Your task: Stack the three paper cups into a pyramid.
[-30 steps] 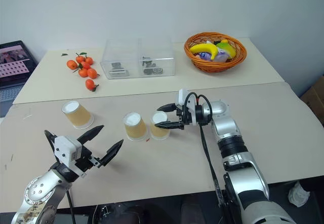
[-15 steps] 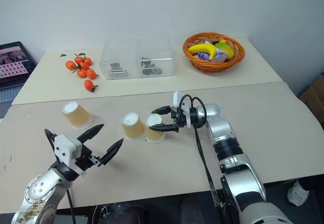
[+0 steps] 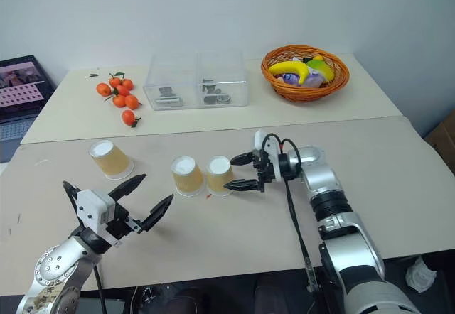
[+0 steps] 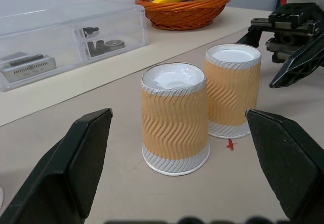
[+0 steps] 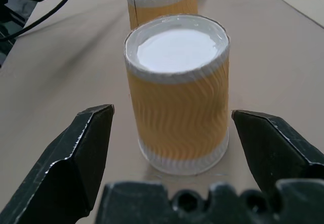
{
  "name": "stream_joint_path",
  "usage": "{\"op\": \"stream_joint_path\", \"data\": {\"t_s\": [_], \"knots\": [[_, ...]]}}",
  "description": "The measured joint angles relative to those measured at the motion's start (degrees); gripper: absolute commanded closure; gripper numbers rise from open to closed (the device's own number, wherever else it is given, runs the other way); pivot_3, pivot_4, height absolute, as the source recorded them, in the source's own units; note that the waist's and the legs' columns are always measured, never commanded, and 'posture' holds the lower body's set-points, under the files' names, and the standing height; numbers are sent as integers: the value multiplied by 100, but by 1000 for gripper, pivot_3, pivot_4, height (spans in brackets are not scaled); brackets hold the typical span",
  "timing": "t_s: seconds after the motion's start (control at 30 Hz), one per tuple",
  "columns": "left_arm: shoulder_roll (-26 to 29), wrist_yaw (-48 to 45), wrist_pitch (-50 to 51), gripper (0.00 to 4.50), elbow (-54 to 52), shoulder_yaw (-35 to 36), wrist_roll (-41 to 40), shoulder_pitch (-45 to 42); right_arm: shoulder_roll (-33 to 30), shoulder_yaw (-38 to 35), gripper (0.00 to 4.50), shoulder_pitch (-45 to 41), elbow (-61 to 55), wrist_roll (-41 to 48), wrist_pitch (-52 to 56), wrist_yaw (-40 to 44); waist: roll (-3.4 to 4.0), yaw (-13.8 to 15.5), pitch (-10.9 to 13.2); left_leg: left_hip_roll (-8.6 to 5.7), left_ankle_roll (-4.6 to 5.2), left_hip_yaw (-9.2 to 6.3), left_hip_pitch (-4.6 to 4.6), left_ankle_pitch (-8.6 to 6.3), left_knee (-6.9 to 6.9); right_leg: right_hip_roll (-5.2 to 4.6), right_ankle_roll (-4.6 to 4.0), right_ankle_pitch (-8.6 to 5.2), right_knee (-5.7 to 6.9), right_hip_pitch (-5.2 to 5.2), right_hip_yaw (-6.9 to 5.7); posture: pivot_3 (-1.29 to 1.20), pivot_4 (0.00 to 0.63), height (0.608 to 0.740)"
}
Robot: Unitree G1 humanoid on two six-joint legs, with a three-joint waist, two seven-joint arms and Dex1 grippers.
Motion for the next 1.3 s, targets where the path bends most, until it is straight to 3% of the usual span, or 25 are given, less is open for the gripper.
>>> {"op": "stream_joint_path", "data": {"t_s": [0.2,0.4,0.67,0.83,0.9,1.07,1.3], "knots": [[-29,45,21,0,37,57,-105,-61,-342,-4,119,85,-191,60,109,161,-1,30,0,0,0,0,-2,0,0,0,1,0,-2,0,0,0,150,728],[-295,463,355,0,-35,627,-681,190,-784,-287,119,265,-470,175,142,148,-2,37,2,2,0,0,-4,0,0,0,1,0,-3,-1,-1,0,150,728],[-544,1297,645,0,145,1277,-857,207,-1582,-1051,119,1469,-3464,1657,1963,13,-6,124,1,2,1,1,-4,-1,5,0,7,-4,-5,11,-1,0,150,728],[-432,1435,701,0,530,1230,-592,-198,-1236,-1165,119,1728,-4304,1967,2419,-971,-7,143,1,1,0,5,4,0,11,0,53,-23,-4,20,-1,0,150,728],[-353,1460,737,0,712,1201,-447,-403,-1023,-1219,119,1710,-4435,2031,2422,-1358,-7,161,1,1,0,5,4,0,9,0,11,2,-5,17,-1,0,150,728],[-187,1558,777,0,1166,1116,-83,-926,-464,-1220,119,1450,-4404,1842,2239,-2309,-8,176,0,0,-1,4,-7,0,9,0,9,4,-7,1,-1,0,150,728],[-49,1577,879,0,1625,1056,146,-1409,-389,-1214,119,1380,-4415,1868,2191,-2609,-9,198,0,1,-1,4,-8,-1,5,0,9,5,-7,0,-2,0,150,728]]}}
